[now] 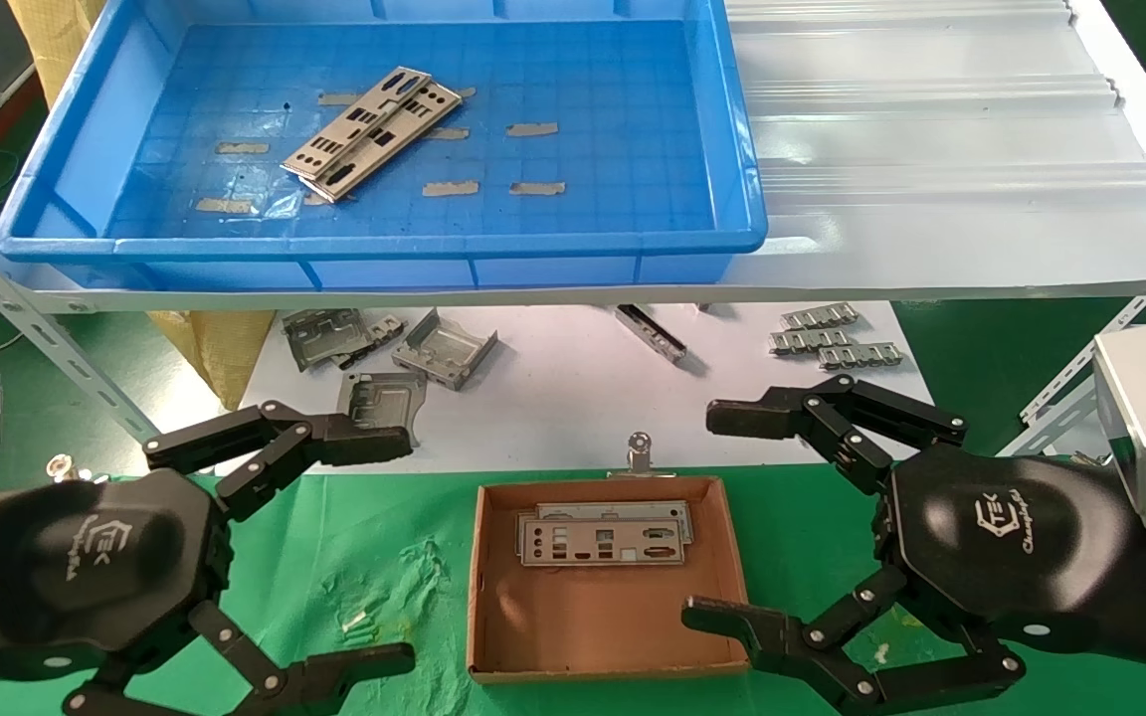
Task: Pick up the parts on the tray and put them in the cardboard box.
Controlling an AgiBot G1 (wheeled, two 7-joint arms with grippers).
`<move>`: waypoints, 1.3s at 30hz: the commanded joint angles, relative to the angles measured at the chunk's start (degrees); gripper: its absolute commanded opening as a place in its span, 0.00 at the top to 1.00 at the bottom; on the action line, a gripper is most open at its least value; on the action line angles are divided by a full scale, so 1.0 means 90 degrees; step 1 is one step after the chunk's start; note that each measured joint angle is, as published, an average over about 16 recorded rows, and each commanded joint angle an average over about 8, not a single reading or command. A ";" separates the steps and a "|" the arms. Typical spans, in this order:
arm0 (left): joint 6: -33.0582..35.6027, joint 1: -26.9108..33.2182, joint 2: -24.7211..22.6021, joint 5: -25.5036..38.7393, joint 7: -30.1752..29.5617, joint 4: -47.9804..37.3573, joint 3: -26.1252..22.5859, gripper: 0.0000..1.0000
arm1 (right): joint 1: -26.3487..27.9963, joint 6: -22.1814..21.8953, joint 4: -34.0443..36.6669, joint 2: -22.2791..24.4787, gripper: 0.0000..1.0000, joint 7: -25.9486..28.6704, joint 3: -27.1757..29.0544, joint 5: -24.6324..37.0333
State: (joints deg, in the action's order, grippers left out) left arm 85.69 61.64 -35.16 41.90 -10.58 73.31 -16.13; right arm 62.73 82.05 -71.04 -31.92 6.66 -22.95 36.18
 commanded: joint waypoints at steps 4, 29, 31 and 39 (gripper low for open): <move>0.0000 0.0000 0.0000 0.0000 0.0000 0.0000 0.0000 0.00 | 0.0000 0.0000 0.0000 0.0000 0.00 0.0000 0.0000 0.0000; 0.0000 0.0000 0.0000 0.0000 0.0000 0.0000 0.0000 0.00 | 0.0000 0.0000 0.0000 0.0000 0.00 0.0000 0.0000 0.0000; 0.0000 0.0000 0.0000 0.0000 0.0000 0.0000 0.0000 0.00 | 0.0000 0.0000 0.0000 0.0000 0.00 0.0000 0.0000 0.0000; 0.0000 0.0000 0.0000 0.0000 0.0000 0.0000 0.0000 0.00 | 0.0000 0.0000 0.0000 0.0000 0.00 0.0000 0.0000 0.0000</move>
State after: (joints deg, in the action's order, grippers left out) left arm 85.69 61.64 -35.16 41.90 -10.58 73.31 -16.13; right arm 62.73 82.05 -71.04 -31.92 6.66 -22.95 36.18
